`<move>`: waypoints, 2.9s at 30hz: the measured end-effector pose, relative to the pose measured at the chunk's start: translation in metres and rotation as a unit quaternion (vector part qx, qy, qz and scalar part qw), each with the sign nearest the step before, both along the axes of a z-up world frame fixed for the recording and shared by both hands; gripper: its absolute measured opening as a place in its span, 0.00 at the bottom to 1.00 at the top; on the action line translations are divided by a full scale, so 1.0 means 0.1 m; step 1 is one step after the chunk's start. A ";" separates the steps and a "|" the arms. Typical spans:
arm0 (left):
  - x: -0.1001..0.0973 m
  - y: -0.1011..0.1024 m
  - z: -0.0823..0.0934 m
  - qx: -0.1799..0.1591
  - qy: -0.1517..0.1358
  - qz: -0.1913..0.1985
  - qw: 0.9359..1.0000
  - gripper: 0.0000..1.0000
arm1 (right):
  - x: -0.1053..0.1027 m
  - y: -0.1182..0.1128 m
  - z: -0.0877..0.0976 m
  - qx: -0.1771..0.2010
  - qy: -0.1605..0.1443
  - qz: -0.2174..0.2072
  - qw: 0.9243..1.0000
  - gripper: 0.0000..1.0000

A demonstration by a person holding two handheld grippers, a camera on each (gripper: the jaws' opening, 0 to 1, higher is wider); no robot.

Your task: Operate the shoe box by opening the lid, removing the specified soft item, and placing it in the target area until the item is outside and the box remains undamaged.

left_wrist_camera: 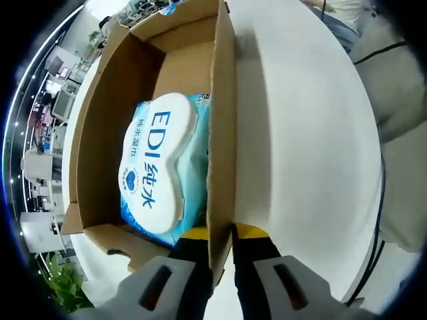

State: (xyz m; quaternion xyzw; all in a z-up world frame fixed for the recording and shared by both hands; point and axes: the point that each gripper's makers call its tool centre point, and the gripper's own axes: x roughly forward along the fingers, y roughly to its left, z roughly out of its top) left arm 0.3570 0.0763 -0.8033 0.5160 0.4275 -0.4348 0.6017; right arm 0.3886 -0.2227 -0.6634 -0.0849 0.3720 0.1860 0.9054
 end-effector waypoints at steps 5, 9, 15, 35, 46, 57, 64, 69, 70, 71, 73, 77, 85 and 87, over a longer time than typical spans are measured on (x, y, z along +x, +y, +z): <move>0.00 0.00 0.00 0.000 0.000 0.001 1.000 0.08 | 0.00 -0.11 0.01 0.002 -0.003 -0.016 1.000 0.18; 0.00 0.00 0.00 0.000 0.000 0.001 1.000 0.08 | 0.00 -0.19 0.02 0.002 -0.005 -0.026 1.000 0.18; 0.00 0.00 0.00 0.001 0.000 0.000 1.000 0.08 | -0.02 -0.29 0.03 0.003 -0.007 -0.041 0.999 0.18; 0.00 0.00 0.00 0.001 0.000 0.000 1.000 0.08 | -0.10 -0.56 0.02 0.001 -0.012 -0.075 0.997 0.18; 0.00 0.00 0.00 0.001 0.000 -0.001 1.000 0.08 | -0.15 -0.71 -0.05 -0.014 -0.022 -0.093 0.995 0.18; 0.00 0.00 0.00 0.001 0.001 -0.001 1.000 0.08 | -0.27 -0.97 -0.18 -0.030 -0.036 -0.129 0.991 0.18; 0.00 0.00 0.00 0.001 0.001 0.000 1.000 0.08 | -0.33 -1.08 -0.24 -0.028 -0.038 -0.144 0.988 0.18; 0.00 0.00 0.00 0.001 0.001 0.000 1.000 0.08 | -0.33 -1.18 -0.27 -0.019 -0.038 -0.162 0.986 0.18; 0.00 0.00 0.00 0.001 0.001 -0.001 1.000 0.08 | -0.33 -1.19 -0.27 -0.018 -0.038 -0.164 0.986 0.18; 0.00 0.00 0.00 0.001 0.001 -0.001 1.000 0.08 | -0.32 -1.21 -0.26 -0.015 -0.041 -0.168 0.985 0.18; 0.00 0.00 0.00 0.001 0.001 0.000 1.000 0.08 | -0.32 -1.25 -0.26 -0.014 -0.045 -0.175 0.984 0.18; 0.00 0.00 0.01 0.001 0.001 0.000 1.000 0.08 | -0.30 -1.31 -0.27 -0.011 -0.046 -0.184 0.982 0.18; 0.00 0.00 0.00 0.000 0.001 0.000 1.000 0.08 | -0.29 -1.39 -0.31 -0.008 -0.041 -0.196 0.980 0.18; 0.00 0.00 0.00 0.001 0.001 0.000 1.000 0.08 | -0.29 -1.40 -0.34 -0.007 -0.039 -0.196 0.980 0.18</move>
